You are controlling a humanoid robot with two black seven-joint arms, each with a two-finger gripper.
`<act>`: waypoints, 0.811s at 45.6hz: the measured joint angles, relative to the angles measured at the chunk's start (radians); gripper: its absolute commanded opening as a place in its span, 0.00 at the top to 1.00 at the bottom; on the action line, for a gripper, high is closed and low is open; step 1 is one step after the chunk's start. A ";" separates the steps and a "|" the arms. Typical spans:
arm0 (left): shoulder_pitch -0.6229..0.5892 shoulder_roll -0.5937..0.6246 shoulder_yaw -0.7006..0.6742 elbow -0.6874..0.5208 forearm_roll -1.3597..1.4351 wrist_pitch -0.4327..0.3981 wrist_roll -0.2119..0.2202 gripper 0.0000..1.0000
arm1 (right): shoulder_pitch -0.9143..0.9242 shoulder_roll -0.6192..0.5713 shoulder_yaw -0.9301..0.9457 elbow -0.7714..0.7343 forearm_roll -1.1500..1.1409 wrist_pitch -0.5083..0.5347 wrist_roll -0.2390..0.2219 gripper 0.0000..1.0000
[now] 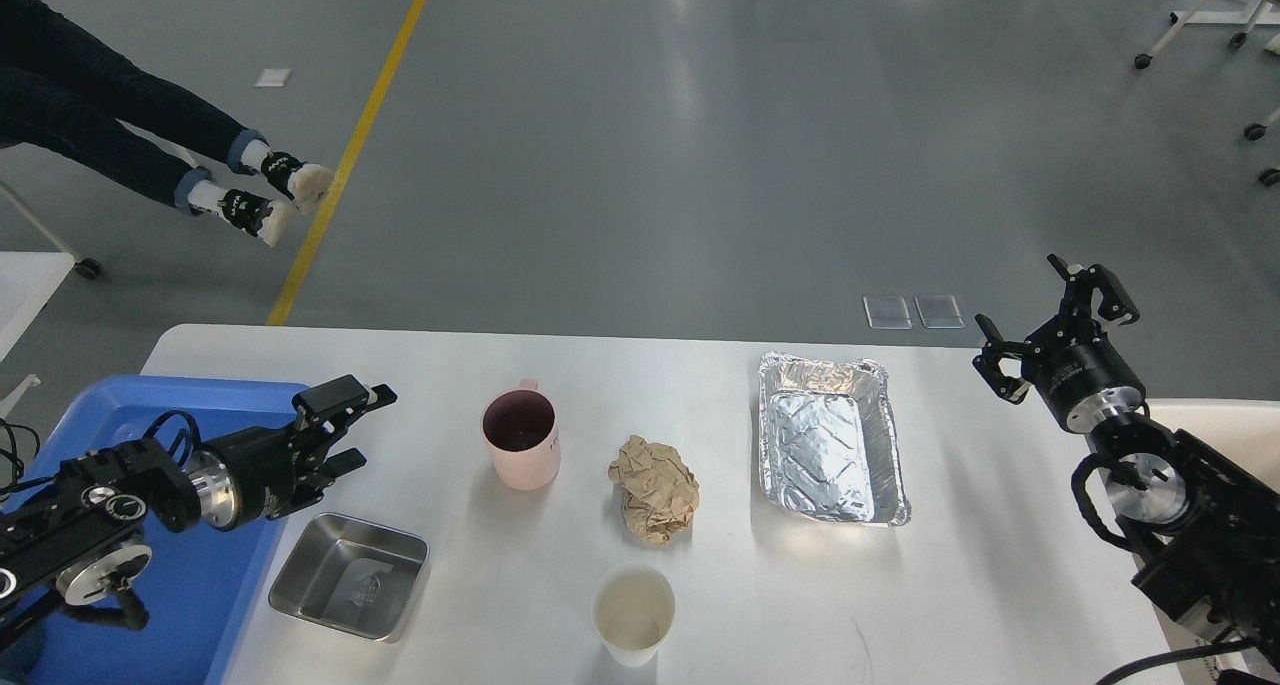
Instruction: Tidy desktop
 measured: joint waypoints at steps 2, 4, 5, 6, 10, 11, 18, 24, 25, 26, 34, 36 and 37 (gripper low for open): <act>0.008 0.052 0.019 -0.043 0.000 0.003 0.000 0.02 | 0.000 0.000 0.000 0.000 0.000 0.000 0.000 0.00; 0.016 0.108 0.032 -0.087 0.001 0.005 0.001 0.02 | -0.001 0.001 0.000 0.000 0.000 0.000 0.000 0.00; 0.019 0.133 0.035 -0.106 0.001 0.005 0.001 0.02 | -0.001 0.001 0.000 0.000 0.000 0.000 0.000 0.00; 0.022 0.162 0.039 -0.126 0.001 0.006 0.001 0.02 | -0.001 0.002 0.000 0.000 0.000 0.000 0.000 0.00; 0.030 0.251 0.045 -0.185 0.003 0.006 -0.003 0.02 | -0.001 0.006 0.000 0.000 0.000 0.000 0.000 0.00; 0.031 0.271 0.046 -0.197 0.004 0.006 -0.006 0.02 | -0.001 0.007 0.000 0.000 0.000 0.000 0.000 0.00; 0.032 0.428 0.047 -0.279 0.051 -0.004 -0.034 0.02 | -0.001 0.009 0.002 0.000 0.000 0.000 0.000 0.00; 0.028 0.545 0.045 -0.325 0.084 -0.021 -0.073 0.02 | -0.002 0.004 0.002 0.000 0.000 -0.001 0.000 0.00; 0.028 0.563 0.045 -0.328 0.085 -0.028 -0.079 0.02 | -0.003 0.003 0.002 0.000 0.001 -0.001 0.000 0.00; 0.028 0.581 0.045 -0.332 0.086 -0.037 -0.084 0.02 | -0.003 0.002 0.002 0.000 0.001 -0.001 0.000 0.00; 0.022 0.726 0.042 -0.340 0.088 -0.139 -0.143 0.02 | -0.004 0.000 0.002 -0.001 0.002 -0.001 0.000 0.00; 0.020 0.757 0.041 -0.340 0.088 -0.162 -0.153 0.02 | -0.005 0.000 0.002 -0.001 0.002 -0.001 0.000 0.00; 0.019 0.775 0.040 -0.340 0.088 -0.176 -0.158 0.02 | -0.005 0.000 0.002 -0.001 0.002 -0.001 0.000 0.00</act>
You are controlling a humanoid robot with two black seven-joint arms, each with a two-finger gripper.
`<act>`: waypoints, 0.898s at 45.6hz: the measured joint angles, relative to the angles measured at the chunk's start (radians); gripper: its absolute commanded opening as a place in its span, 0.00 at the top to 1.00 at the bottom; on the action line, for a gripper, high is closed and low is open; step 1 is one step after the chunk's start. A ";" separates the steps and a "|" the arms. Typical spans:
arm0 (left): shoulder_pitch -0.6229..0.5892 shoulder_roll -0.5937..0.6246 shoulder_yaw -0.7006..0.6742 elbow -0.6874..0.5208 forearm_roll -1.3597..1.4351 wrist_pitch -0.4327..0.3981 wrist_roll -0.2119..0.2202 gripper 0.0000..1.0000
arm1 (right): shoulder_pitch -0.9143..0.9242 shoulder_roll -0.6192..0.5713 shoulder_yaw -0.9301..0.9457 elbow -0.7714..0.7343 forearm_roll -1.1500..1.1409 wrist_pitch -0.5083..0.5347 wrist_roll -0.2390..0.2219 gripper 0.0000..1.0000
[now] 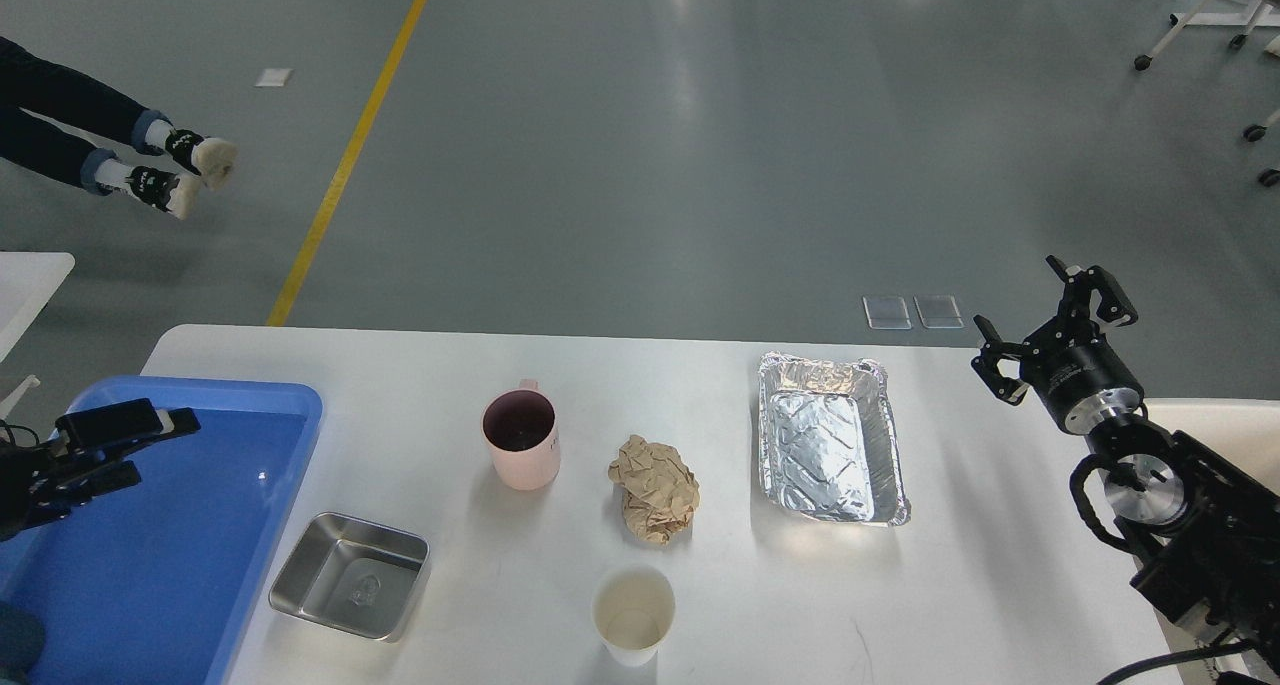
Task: Tidy desktop
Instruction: 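Raise the left gripper and reach it toward the pink mug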
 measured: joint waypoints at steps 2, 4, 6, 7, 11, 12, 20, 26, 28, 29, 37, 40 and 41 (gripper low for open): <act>-0.002 0.031 -0.004 0.000 0.000 -0.022 -0.009 0.02 | 0.000 0.000 0.000 0.000 0.000 0.000 0.000 0.00; -0.005 0.067 -0.009 0.000 0.000 -0.047 -0.021 0.02 | 0.000 0.000 0.000 0.000 0.001 0.000 0.000 0.00; -0.006 0.102 -0.014 0.000 0.000 -0.069 -0.039 0.02 | 0.000 0.000 0.000 0.000 0.001 0.000 0.000 0.00; -0.007 0.117 -0.015 0.000 0.000 -0.077 -0.048 0.02 | 0.000 0.000 0.000 0.000 0.001 0.000 0.000 0.00; -0.009 0.184 -0.020 0.001 0.000 -0.111 -0.085 0.02 | 0.000 0.000 0.000 0.000 0.001 -0.001 0.000 0.00; -0.009 0.200 -0.020 0.002 0.000 -0.118 -0.091 0.02 | 0.000 0.000 0.000 0.000 0.002 -0.001 0.000 0.00; -0.011 0.302 -0.021 0.012 0.000 -0.158 -0.106 0.02 | 0.004 -0.001 0.000 -0.001 0.003 -0.001 -0.001 0.00; -0.010 0.344 -0.019 0.014 0.000 -0.201 -0.107 0.02 | 0.005 -0.002 0.000 -0.001 0.003 -0.002 -0.002 0.00; -0.012 0.347 -0.019 0.014 0.000 -0.212 -0.107 0.02 | 0.005 -0.002 0.000 -0.001 0.003 -0.003 -0.002 0.00; -0.015 0.348 -0.019 0.014 0.000 -0.218 -0.107 0.02 | 0.005 -0.002 0.000 -0.001 0.003 -0.003 -0.002 0.00; -0.058 0.318 -0.021 0.011 0.000 -0.226 -0.099 0.02 | 0.002 -0.003 0.000 -0.005 0.004 -0.004 -0.002 0.00; -0.077 0.290 -0.021 0.011 0.000 -0.223 -0.092 0.02 | -0.001 -0.003 0.000 -0.005 0.004 -0.004 -0.002 0.00; -0.085 0.275 -0.021 0.011 0.000 -0.223 -0.088 0.02 | -0.001 -0.003 0.000 -0.005 0.005 -0.004 -0.002 0.00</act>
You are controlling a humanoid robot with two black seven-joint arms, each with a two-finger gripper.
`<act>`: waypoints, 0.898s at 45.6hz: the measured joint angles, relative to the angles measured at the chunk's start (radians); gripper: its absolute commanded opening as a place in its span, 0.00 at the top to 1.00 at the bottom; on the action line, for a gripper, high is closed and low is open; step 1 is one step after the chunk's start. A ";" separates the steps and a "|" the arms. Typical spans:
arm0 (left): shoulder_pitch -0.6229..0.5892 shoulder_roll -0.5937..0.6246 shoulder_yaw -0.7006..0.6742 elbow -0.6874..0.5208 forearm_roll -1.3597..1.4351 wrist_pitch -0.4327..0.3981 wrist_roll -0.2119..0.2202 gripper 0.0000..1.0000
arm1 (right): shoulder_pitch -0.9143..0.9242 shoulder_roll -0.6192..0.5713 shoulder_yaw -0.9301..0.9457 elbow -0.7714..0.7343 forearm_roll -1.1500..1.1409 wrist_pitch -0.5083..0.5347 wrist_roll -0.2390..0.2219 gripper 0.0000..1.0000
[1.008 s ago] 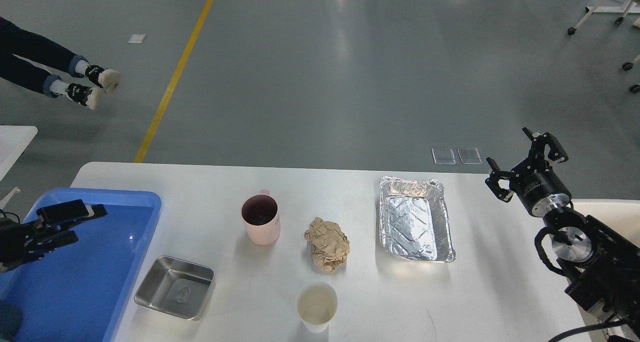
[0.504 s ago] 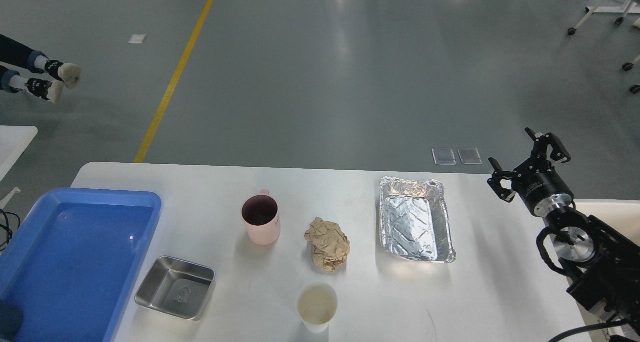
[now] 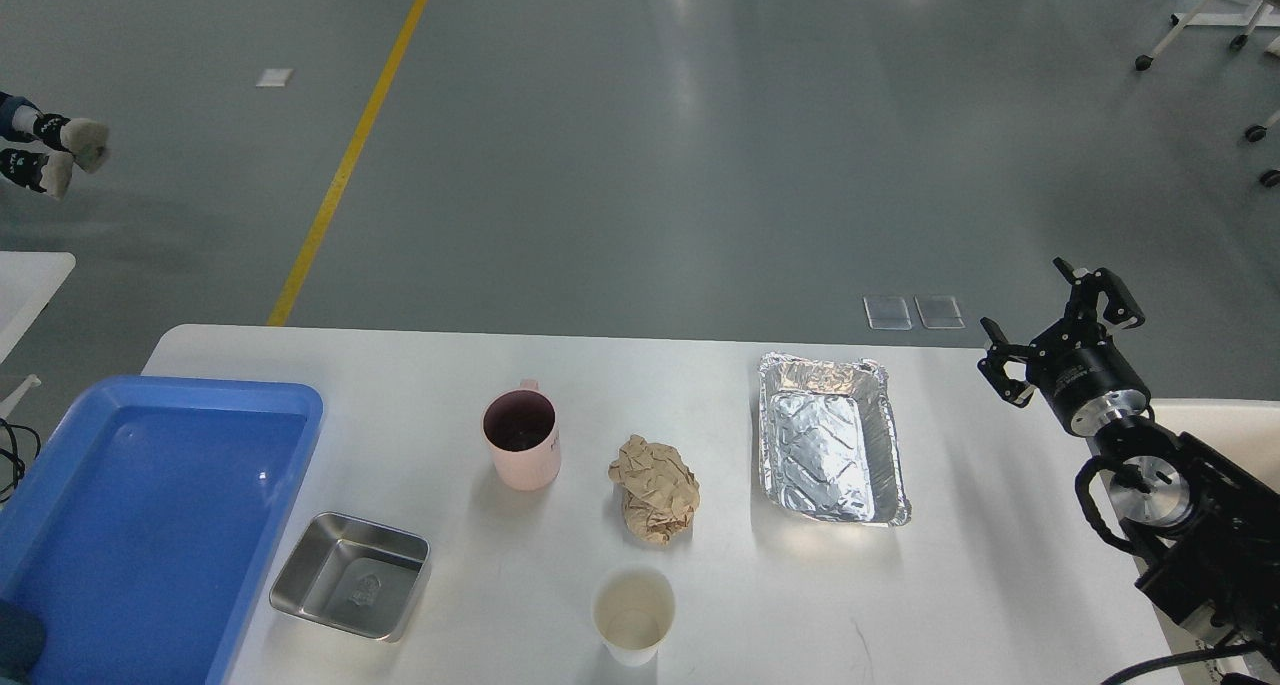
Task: Tidy desktop
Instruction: 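Raise the left gripper and reach it toward the pink mug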
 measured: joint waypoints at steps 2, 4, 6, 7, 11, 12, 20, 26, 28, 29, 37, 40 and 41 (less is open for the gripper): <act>-0.017 -0.038 0.000 0.000 0.002 0.002 0.014 0.02 | -0.001 0.000 0.000 0.000 0.000 0.000 0.000 0.00; -0.040 -0.084 -0.002 0.000 0.013 0.004 0.040 0.02 | -0.001 0.000 0.000 0.000 0.000 0.000 0.000 0.00; -0.067 -0.128 -0.005 0.001 0.034 0.006 0.068 0.02 | -0.002 0.000 0.000 0.000 0.000 0.000 0.000 0.00; -0.084 -0.152 -0.006 0.003 0.050 0.007 0.083 0.02 | -0.002 0.000 0.000 0.000 0.000 0.000 0.000 0.00; -0.158 -0.280 -0.008 0.015 0.134 0.009 0.141 0.02 | -0.002 0.001 0.000 0.000 0.000 0.000 0.000 0.00; -0.171 -0.312 -0.007 0.020 0.151 0.009 0.150 0.02 | -0.002 0.001 0.000 0.001 0.000 0.000 0.000 0.00; -0.227 -0.568 -0.006 0.123 0.233 0.018 0.188 0.02 | -0.003 0.002 0.000 0.002 0.000 0.000 0.000 0.00; -0.280 -0.749 -0.008 0.196 0.243 0.020 0.299 0.02 | -0.005 -0.001 -0.002 0.000 0.000 0.002 0.000 0.00; -0.290 -0.803 -0.009 0.219 0.243 0.021 0.340 0.02 | -0.006 -0.004 -0.002 0.000 0.000 0.002 0.000 0.00; -0.292 -0.826 -0.009 0.229 0.243 0.021 0.356 0.02 | -0.006 -0.006 -0.002 0.000 0.000 0.002 0.000 0.00; -0.305 -0.995 -0.009 0.304 0.242 0.036 0.465 0.02 | -0.006 -0.011 -0.002 0.001 0.000 0.002 0.000 0.00; -0.308 -1.059 -0.009 0.336 0.239 0.045 0.518 0.02 | -0.005 -0.011 -0.002 0.002 0.000 0.002 0.000 0.00; -0.309 -1.078 -0.009 0.348 0.237 0.047 0.533 0.02 | -0.005 -0.011 -0.002 0.002 0.000 0.002 0.000 0.00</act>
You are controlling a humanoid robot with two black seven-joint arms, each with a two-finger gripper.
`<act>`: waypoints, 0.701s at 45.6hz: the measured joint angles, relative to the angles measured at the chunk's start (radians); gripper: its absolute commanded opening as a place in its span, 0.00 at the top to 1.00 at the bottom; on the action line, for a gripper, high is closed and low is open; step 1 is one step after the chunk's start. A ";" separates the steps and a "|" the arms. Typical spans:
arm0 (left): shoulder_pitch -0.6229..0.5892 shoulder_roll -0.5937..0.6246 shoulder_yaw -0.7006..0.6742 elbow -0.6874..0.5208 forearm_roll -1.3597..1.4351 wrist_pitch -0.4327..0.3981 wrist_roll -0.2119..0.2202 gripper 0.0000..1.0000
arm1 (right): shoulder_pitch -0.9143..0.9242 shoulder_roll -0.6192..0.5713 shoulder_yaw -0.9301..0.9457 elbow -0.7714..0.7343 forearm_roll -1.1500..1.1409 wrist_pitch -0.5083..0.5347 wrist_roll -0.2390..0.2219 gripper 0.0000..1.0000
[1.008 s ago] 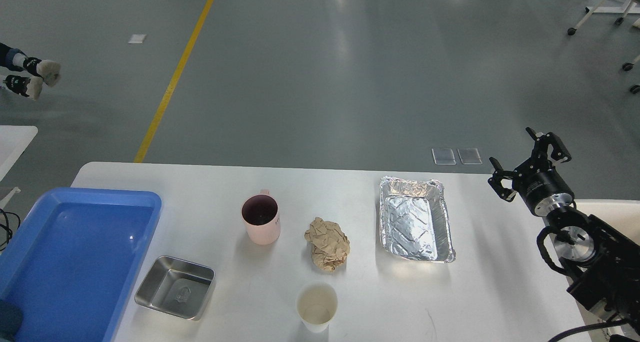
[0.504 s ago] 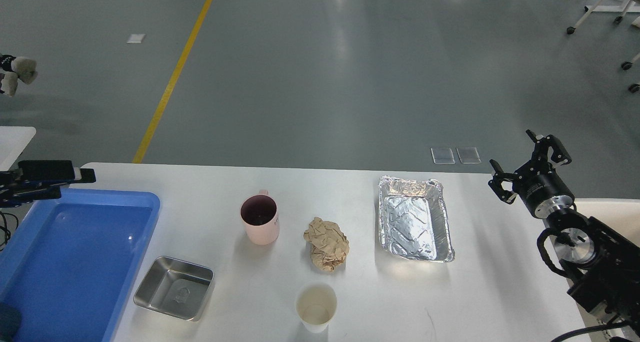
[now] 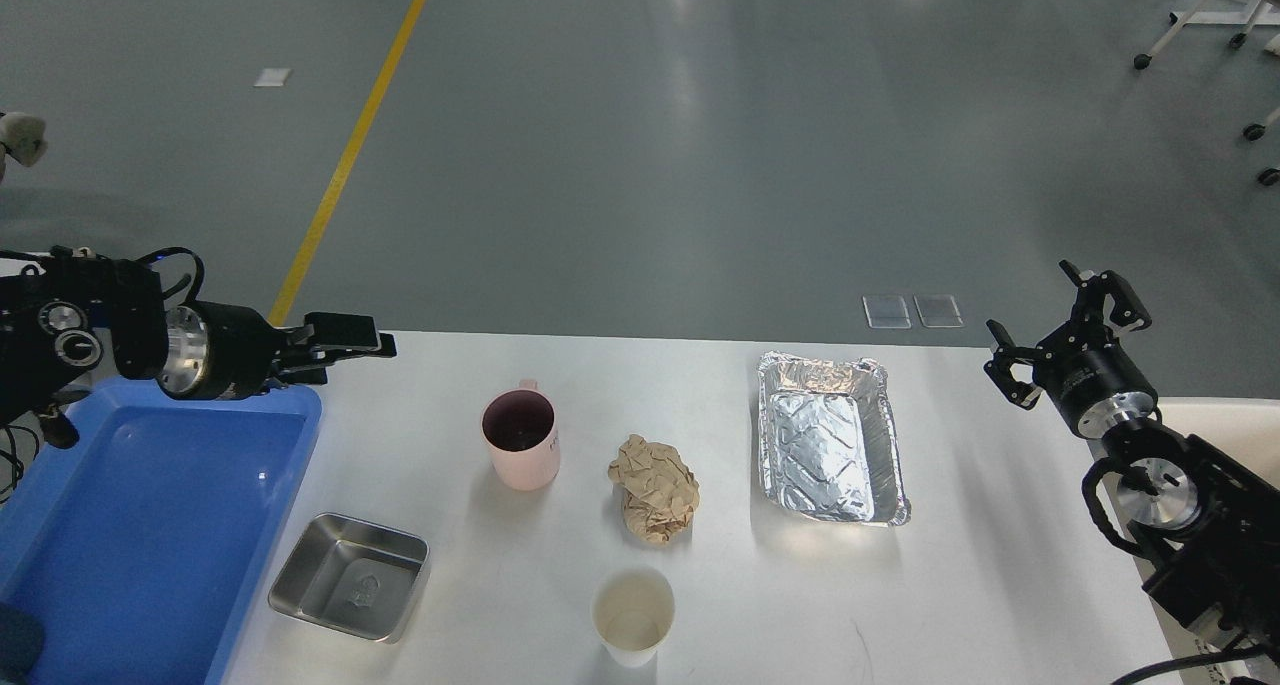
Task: Tidy desktop
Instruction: 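Grasp the pink mug by its rim with the left gripper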
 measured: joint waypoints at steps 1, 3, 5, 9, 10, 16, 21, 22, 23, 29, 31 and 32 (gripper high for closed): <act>0.000 -0.019 0.000 0.014 -0.001 0.002 0.012 0.02 | 0.000 0.000 0.000 0.000 0.000 0.000 0.000 0.00; 0.000 -0.062 0.001 0.046 -0.003 0.004 0.033 0.02 | 0.000 -0.001 0.000 0.000 0.000 0.000 0.000 0.00; 0.000 -0.103 0.004 0.079 -0.004 0.005 0.044 0.02 | 0.000 -0.001 0.000 0.000 0.000 0.000 0.000 0.00; 0.000 -0.172 0.012 0.129 -0.003 0.006 0.052 0.02 | 0.000 -0.001 0.000 -0.001 0.000 0.000 0.000 0.00; 0.000 -0.187 0.013 0.140 -0.001 0.006 0.052 0.02 | 0.000 -0.002 0.000 -0.001 0.000 0.000 0.000 0.00; 0.000 -0.292 0.015 0.220 0.004 0.022 0.052 0.02 | -0.001 -0.002 0.000 -0.002 0.000 0.000 0.001 0.00; 0.000 -0.360 0.021 0.259 0.006 0.036 0.054 0.02 | -0.005 -0.002 0.000 -0.003 0.000 0.000 0.001 0.00; 0.001 -0.367 0.022 0.262 0.007 0.037 0.055 0.02 | -0.005 -0.002 0.000 -0.004 0.000 0.000 0.001 0.00; 0.002 -0.373 0.023 0.264 0.007 0.039 0.056 0.02 | -0.006 -0.002 0.000 -0.004 0.000 0.000 0.001 0.00; 0.007 -0.400 0.024 0.283 0.009 0.041 0.068 0.02 | -0.009 -0.010 0.000 -0.004 0.000 0.000 0.001 0.00; 0.008 -0.406 0.024 0.290 0.010 0.044 0.076 0.02 | -0.010 -0.011 0.000 -0.004 0.000 0.000 0.001 0.00; 0.009 -0.408 0.024 0.293 0.010 0.045 0.080 0.02 | -0.010 -0.012 0.000 -0.004 0.000 0.000 0.001 0.00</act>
